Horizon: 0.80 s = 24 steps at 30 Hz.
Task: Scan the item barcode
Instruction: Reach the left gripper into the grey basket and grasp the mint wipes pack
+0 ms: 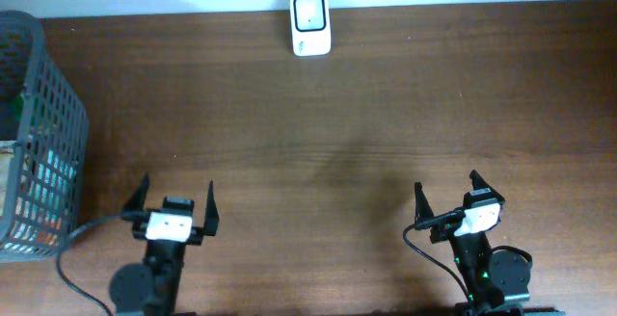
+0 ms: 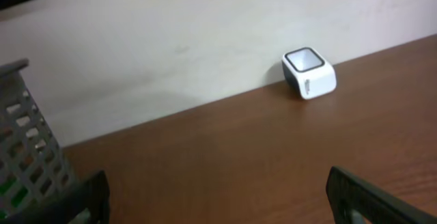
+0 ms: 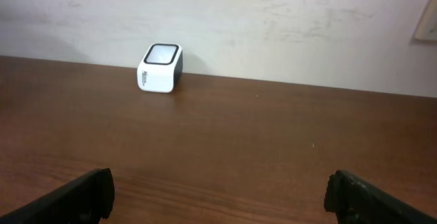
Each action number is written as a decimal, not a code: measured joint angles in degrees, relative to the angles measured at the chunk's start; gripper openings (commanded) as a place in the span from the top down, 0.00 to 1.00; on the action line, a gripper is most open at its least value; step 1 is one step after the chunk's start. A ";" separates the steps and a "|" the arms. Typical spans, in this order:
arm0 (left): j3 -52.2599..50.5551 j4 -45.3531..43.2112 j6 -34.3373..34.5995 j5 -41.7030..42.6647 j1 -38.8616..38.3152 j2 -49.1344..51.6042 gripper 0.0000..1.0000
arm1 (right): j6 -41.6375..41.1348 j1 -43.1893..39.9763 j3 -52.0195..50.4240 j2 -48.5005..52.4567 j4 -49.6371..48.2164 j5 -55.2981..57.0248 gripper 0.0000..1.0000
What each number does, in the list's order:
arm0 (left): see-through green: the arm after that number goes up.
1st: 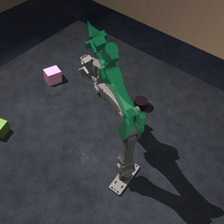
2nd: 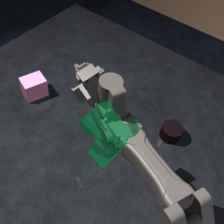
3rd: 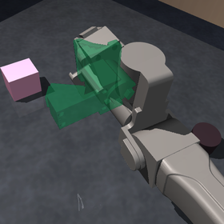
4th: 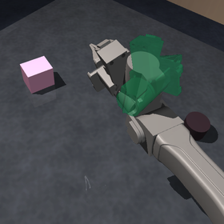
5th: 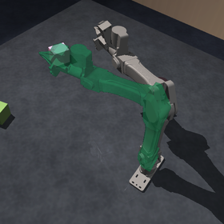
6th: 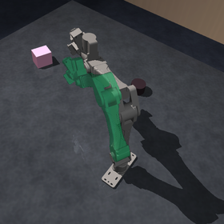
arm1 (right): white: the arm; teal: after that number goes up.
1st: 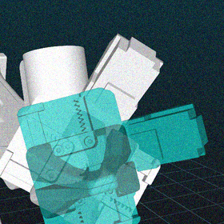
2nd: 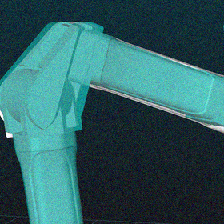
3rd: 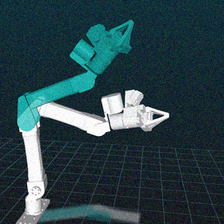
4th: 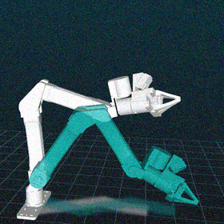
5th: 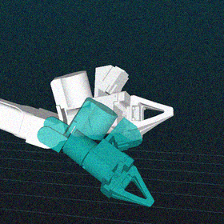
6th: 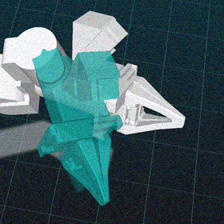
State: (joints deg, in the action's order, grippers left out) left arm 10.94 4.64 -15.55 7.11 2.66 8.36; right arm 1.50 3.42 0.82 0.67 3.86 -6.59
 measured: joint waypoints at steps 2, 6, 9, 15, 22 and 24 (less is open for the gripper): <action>7.32 1.40 0.37 -0.02 0.00 6.43 0.01 | -0.02 0.00 0.02 0.09 -0.07 0.02 0.02; 23.91 12.72 1.51 0.15 0.00 19.67 0.01 | 0.00 -0.02 0.00 0.13 -0.07 0.02 0.02; 38.53 23.23 1.77 0.17 0.00 30.71 0.01 | 0.02 -0.02 -0.02 0.13 -0.09 0.00 0.02; 68.48 48.00 1.95 5.55 0.02 53.48 0.01 | 0.00 -0.02 -0.02 0.13 -0.04 0.00 0.02; 77.79 51.89 2.10 14.45 0.00 67.56 0.01 | 0.00 -0.02 -0.02 0.13 -0.07 0.00 0.02; 77.92 51.87 2.73 14.82 0.20 69.90 0.01 | 0.00 -0.02 -0.02 0.13 -0.07 0.00 0.02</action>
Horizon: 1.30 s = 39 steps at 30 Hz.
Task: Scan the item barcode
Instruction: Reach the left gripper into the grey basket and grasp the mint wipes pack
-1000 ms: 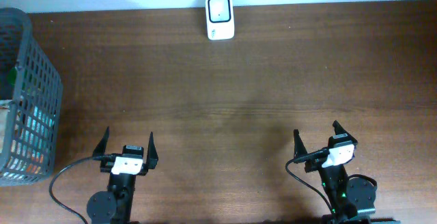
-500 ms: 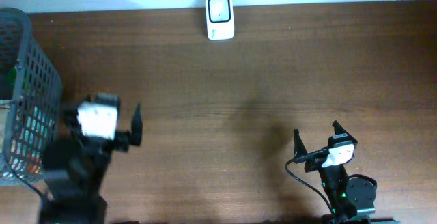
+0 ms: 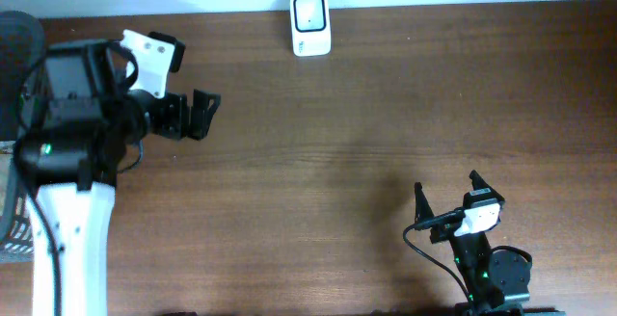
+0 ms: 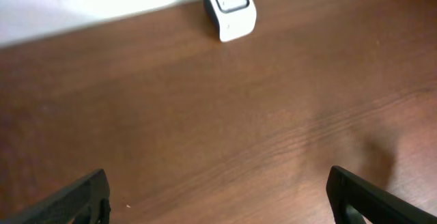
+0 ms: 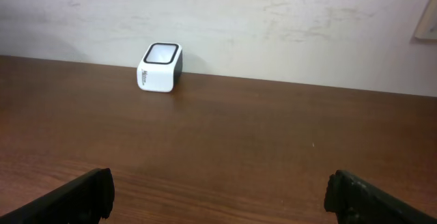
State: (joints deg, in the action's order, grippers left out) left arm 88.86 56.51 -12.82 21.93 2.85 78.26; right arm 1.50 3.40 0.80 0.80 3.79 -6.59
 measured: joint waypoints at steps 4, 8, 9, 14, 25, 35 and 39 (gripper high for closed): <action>5.77 0.07 7.98 -3.93 5.07 4.35 0.01 | 0.02 0.00 0.00 0.00 0.00 0.00 0.02; 14.67 -1.07 14.58 -7.06 15.67 4.85 0.01 | -0.02 0.00 0.00 0.00 0.00 0.00 0.02; 16.74 -1.95 16.04 -7.69 18.82 4.70 0.01 | 0.00 0.00 0.00 0.00 0.00 0.00 0.02; 19.39 -2.43 23.04 -12.55 30.12 4.15 0.00 | 0.00 0.00 0.00 0.00 0.00 0.00 0.02; 19.47 8.48 28.96 -20.59 45.66 17.42 0.03 | 0.02 0.00 0.00 0.00 0.00 0.00 0.02; 19.47 11.67 22.91 -20.87 47.74 32.04 0.16 | 0.02 0.00 0.00 0.00 0.00 0.00 0.02; 19.47 11.45 13.14 -13.68 47.15 35.98 0.16 | 0.00 0.00 0.00 0.00 0.00 0.00 0.02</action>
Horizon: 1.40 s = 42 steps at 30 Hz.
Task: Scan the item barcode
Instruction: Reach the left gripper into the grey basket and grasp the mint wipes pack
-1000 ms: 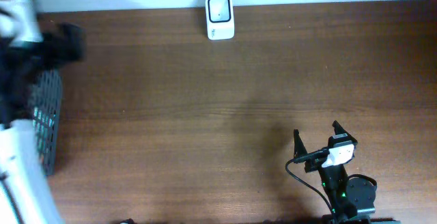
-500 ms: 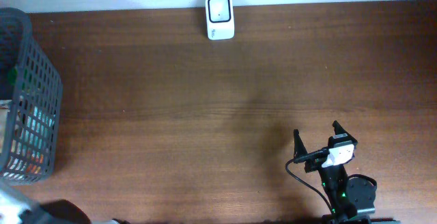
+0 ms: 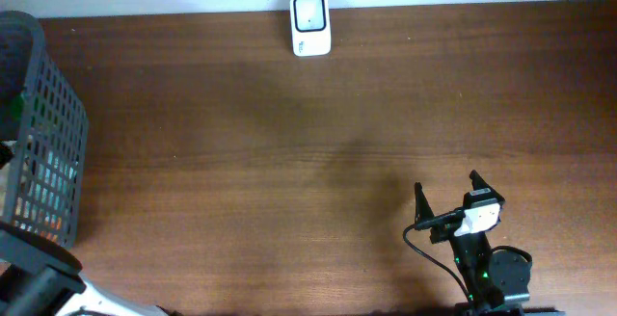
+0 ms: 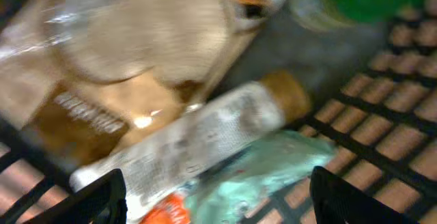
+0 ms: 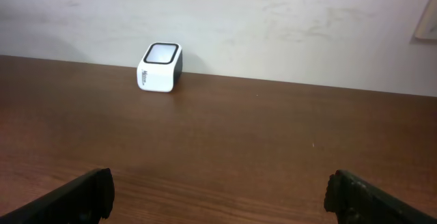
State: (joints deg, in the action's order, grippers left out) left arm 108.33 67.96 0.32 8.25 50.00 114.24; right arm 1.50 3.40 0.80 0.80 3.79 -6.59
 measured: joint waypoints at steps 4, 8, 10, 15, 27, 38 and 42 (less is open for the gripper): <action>0.00 0.33 -7.19 6.99 -1.18 2.47 0.28 | 0.04 0.00 0.00 0.00 0.00 0.00 0.02; 0.00 1.36 -10.67 10.36 -1.95 5.31 0.32 | -0.02 0.00 0.00 0.00 0.00 0.00 0.02; 0.00 1.88 -11.61 11.08 -1.95 5.99 0.32 | 0.00 0.00 0.00 0.00 0.00 0.00 0.02; 0.00 2.75 -12.72 11.52 -2.10 6.88 0.33 | 0.02 0.00 0.00 0.00 0.00 0.00 0.02; -1.97 1.27 -10.75 4.44 -2.38 7.17 0.44 | 0.00 0.00 0.00 0.00 0.00 0.00 0.02; -7.08 -3.32 -10.38 2.40 -3.23 7.04 0.67 | -0.02 0.00 0.00 0.00 0.00 0.00 0.02; -7.32 -3.78 -10.16 2.14 -3.23 6.78 0.88 | -0.02 0.00 0.00 0.00 0.00 0.00 0.02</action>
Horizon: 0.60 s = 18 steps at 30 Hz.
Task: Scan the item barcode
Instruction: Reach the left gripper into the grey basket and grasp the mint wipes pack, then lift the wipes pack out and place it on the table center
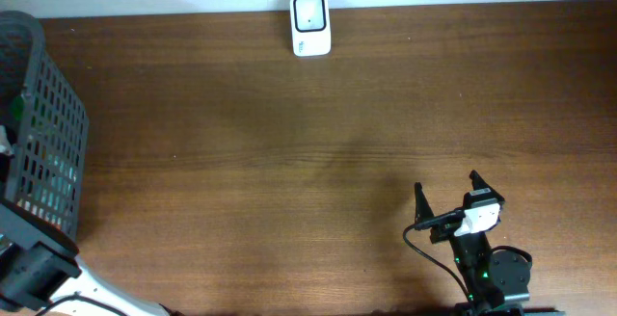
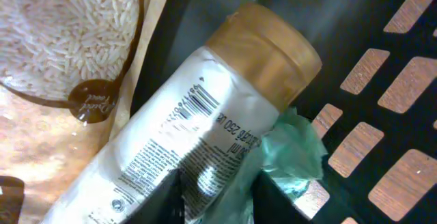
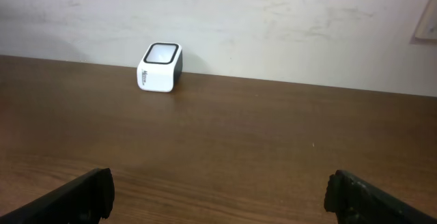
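In the left wrist view a white bottle [image 2: 198, 128] with a tan cap and a printed barcode [image 2: 207, 101] lies inside the grey mesh basket [image 1: 48, 123]. My left gripper [image 2: 215, 203] is shut on the bottle's lower body, one dark finger on each side. From overhead only the left arm shows, reaching into the basket at the bottom left. The white barcode scanner [image 1: 310, 25] stands at the table's far edge, against the wall. It also shows in the right wrist view as a scanner [image 3: 160, 68] far ahead. My right gripper [image 1: 458, 205] rests open near the front edge with nothing between its fingers.
A bag of rice [image 2: 61, 53] lies left of the bottle and a teal wrapper [image 2: 290, 149] lies under its right side. The basket's dark grid floor [image 2: 382, 80] shows at the right. The wall runs behind the scanner.
My left gripper was wide open above the basket's contents. It is now lower, with its fingers shut on the white bottle. The right arm has not moved.
Both grippers first rested open at the table's front. Then the left arm was raised near the basket, looking down at the table. Later it hung open over the items in the basket, and now it grips the white bottle there. The right arm stayed still throughout.
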Each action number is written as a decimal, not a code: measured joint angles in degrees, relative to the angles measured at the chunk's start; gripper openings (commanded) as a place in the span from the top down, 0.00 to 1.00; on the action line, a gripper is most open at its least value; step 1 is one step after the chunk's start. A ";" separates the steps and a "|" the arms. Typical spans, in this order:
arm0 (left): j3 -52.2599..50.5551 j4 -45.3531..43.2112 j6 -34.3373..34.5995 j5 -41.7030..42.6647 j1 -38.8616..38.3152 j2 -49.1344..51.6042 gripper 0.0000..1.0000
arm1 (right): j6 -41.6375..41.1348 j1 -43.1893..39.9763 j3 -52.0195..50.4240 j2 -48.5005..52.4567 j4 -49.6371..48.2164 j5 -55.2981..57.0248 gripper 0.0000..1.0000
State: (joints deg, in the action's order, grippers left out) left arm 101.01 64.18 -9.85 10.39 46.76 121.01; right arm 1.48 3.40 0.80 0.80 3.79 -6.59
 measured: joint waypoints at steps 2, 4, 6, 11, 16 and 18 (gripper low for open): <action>0.04 0.04 0.04 0.09 0.00 -0.04 0.95 | 0.07 0.00 0.00 0.00 0.00 0.00 0.02; 0.39 0.57 0.04 0.28 -0.13 -0.04 1.00 | 0.00 0.00 0.00 0.00 0.00 0.00 0.02; 1.40 2.25 0.00 0.46 -0.48 0.00 1.00 | 0.04 0.00 0.00 0.00 0.00 0.00 0.02; 7.56 6.47 0.04 0.46 -0.63 0.85 1.00 | 0.04 0.00 0.00 0.00 0.00 0.00 0.02; 16.87 10.14 0.92 0.48 -0.68 0.87 1.00 | 0.00 0.00 0.00 0.00 0.00 0.00 0.02; 20.76 11.47 1.84 0.52 -0.68 0.87 1.00 | 0.02 0.00 0.00 0.00 0.00 0.00 0.02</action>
State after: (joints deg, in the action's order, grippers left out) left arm 121.78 75.66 -8.01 10.92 46.09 121.89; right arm 1.50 3.40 0.80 0.80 3.79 -6.59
